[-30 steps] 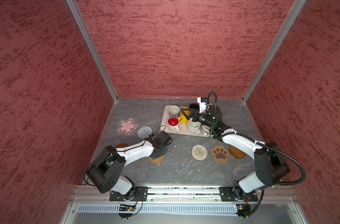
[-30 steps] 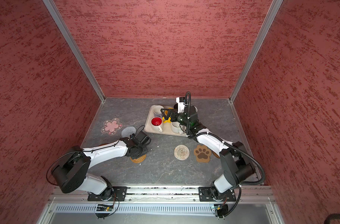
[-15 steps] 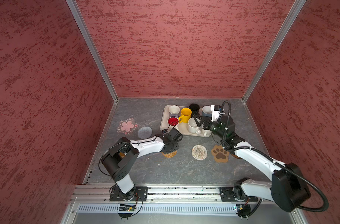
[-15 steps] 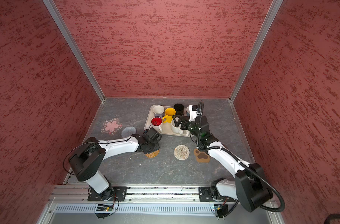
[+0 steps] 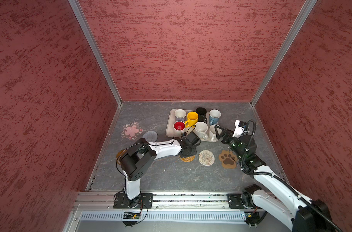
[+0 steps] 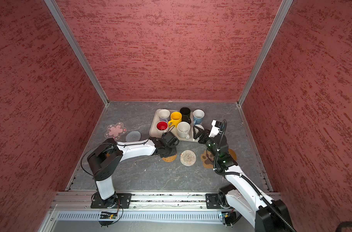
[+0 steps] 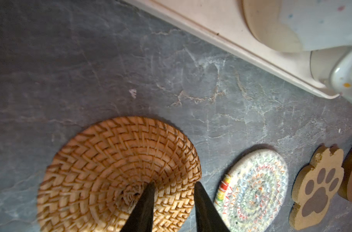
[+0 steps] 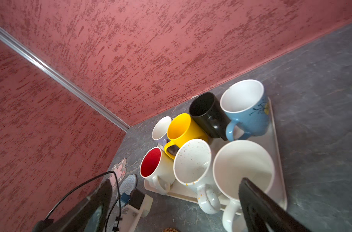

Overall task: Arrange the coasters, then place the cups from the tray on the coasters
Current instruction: 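Slide the rattan coaster with the left gripper toward the zigzag coaster while right withdraws, then lift the left gripper toward the grey woven coaster while the right moves to the tray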

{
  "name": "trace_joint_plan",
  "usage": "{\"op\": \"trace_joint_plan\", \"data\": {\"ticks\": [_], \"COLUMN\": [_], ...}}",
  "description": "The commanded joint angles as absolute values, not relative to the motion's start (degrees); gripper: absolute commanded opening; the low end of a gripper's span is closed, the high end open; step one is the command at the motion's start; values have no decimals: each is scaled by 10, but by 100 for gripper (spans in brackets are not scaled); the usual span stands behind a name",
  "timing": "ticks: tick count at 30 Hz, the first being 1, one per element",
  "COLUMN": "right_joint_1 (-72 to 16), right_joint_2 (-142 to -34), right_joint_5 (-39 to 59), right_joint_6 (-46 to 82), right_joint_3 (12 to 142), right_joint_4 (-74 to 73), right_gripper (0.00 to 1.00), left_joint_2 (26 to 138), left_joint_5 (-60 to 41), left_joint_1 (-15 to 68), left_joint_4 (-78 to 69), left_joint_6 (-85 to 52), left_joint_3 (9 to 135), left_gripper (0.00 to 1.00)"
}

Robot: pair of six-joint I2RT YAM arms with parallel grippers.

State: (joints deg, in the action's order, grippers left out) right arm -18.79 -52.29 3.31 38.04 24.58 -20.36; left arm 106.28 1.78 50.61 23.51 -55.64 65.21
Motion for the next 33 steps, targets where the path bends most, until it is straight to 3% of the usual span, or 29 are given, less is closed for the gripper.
{"op": "trace_joint_plan", "data": {"ticks": [1,26,33], "right_joint_1": [-165,-145,-143], "right_joint_2": [-518,-546,-575], "right_joint_5": [32,63,69], "right_joint_6": [411,430,431], "right_joint_3": [232,221,218], "right_joint_4": [-227,-264,-282], "right_gripper": [99,99,99], "left_joint_2": [1082,1080,1068], "left_joint_5": [8,14,26], "left_joint_1": [513,547,542], "left_joint_4": [257,262,266], "left_joint_6": [-550,-575,-562], "left_joint_3": [656,631,636], "left_gripper": [34,34,45]}}
